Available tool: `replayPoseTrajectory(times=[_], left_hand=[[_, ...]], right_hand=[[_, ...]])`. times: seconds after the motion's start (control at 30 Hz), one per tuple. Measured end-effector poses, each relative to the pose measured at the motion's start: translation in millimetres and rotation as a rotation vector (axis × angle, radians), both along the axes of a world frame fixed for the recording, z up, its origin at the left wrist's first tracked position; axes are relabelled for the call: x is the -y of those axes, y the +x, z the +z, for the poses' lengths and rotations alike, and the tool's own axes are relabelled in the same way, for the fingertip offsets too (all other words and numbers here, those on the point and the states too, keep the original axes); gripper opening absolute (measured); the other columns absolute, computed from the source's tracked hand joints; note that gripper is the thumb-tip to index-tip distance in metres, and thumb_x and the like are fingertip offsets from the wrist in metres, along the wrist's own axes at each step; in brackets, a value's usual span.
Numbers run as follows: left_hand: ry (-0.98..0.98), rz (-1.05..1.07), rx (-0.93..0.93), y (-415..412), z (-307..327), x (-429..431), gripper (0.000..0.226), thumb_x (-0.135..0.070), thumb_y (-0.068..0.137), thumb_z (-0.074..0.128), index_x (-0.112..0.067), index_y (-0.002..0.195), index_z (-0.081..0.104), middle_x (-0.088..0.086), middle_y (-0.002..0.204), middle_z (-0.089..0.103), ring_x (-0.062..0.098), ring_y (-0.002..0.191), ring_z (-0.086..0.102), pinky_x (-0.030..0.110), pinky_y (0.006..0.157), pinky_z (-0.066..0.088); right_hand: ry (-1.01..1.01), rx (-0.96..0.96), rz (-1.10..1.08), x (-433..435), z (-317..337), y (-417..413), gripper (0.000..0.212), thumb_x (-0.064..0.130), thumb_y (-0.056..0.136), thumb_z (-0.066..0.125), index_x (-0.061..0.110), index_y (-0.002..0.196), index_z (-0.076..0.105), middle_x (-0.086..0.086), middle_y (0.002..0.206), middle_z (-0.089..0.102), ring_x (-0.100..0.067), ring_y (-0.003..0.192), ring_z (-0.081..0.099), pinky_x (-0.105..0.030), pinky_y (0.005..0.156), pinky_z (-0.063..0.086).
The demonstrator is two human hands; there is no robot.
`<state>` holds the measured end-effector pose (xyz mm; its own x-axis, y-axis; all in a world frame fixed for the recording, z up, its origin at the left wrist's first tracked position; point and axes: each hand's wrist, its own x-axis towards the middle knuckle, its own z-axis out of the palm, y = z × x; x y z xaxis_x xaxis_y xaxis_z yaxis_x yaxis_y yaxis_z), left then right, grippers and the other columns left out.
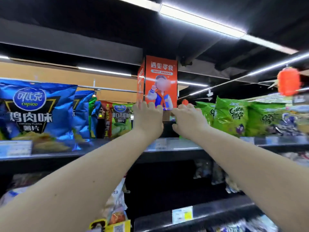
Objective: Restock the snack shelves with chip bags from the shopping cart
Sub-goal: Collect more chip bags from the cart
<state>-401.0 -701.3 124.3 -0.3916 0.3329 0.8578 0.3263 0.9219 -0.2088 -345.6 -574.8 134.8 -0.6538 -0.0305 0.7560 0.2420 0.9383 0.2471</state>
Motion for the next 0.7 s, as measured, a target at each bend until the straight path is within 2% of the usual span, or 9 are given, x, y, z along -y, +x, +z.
replayPoseTrajectory(times=[0.17,0.3,0.43,0.57,0.7], left_hand=[[-0.067,-0.198,-0.005,55.2,-27.4,-67.6,0.036,-0.033,0.087,0.056,-0.017,0.119,0.051,0.009,0.124,0.055,0.033,0.115,0.048,0.046,0.094,0.037],[-0.122,-0.388,0.06,113.3,-49.5,-137.8,0.037,-0.029,0.085,0.055,-0.02,0.121,0.051,0.006,0.121,0.055,0.031,0.115,0.046,0.044,0.093,0.034],[-0.186,-0.507,0.093,167.0,-71.7,-209.9,0.037,-0.031,0.087,0.055,-0.019,0.122,0.05,0.008,0.123,0.053,0.031,0.116,0.045,0.044,0.094,0.034],[-0.217,-0.671,0.153,233.8,-106.4,-302.8,0.038,-0.032,0.087,0.054,-0.019,0.123,0.051,0.007,0.125,0.054,0.031,0.118,0.046,0.045,0.095,0.034],[-0.247,-0.829,0.262,312.8,-147.1,-399.0,0.035,-0.031,0.09,0.053,-0.018,0.122,0.049,0.008,0.126,0.053,0.033,0.121,0.042,0.052,0.102,0.032]], right_hand=[[0.042,0.019,-0.177,-51.5,-36.3,79.3,0.035,0.038,0.09,0.054,0.019,0.12,0.05,-0.005,0.12,0.052,-0.028,0.115,0.045,-0.039,0.085,0.041],[0.007,0.057,-0.347,-109.3,-68.8,147.2,0.038,0.037,0.09,0.056,0.018,0.121,0.049,-0.005,0.123,0.051,-0.029,0.118,0.043,-0.041,0.091,0.039],[-0.014,0.13,-0.506,-171.8,-90.3,206.6,0.037,0.034,0.09,0.057,0.019,0.122,0.048,-0.006,0.125,0.051,-0.029,0.119,0.044,-0.04,0.09,0.039],[-0.078,0.124,-0.649,-248.5,-119.9,290.6,0.037,0.033,0.092,0.053,0.018,0.126,0.047,-0.006,0.126,0.051,-0.029,0.116,0.045,-0.039,0.088,0.039],[-0.238,0.13,-0.734,-329.3,-165.0,383.8,0.035,0.028,0.094,0.053,0.018,0.126,0.046,-0.007,0.124,0.051,-0.029,0.117,0.043,-0.04,0.091,0.038]])
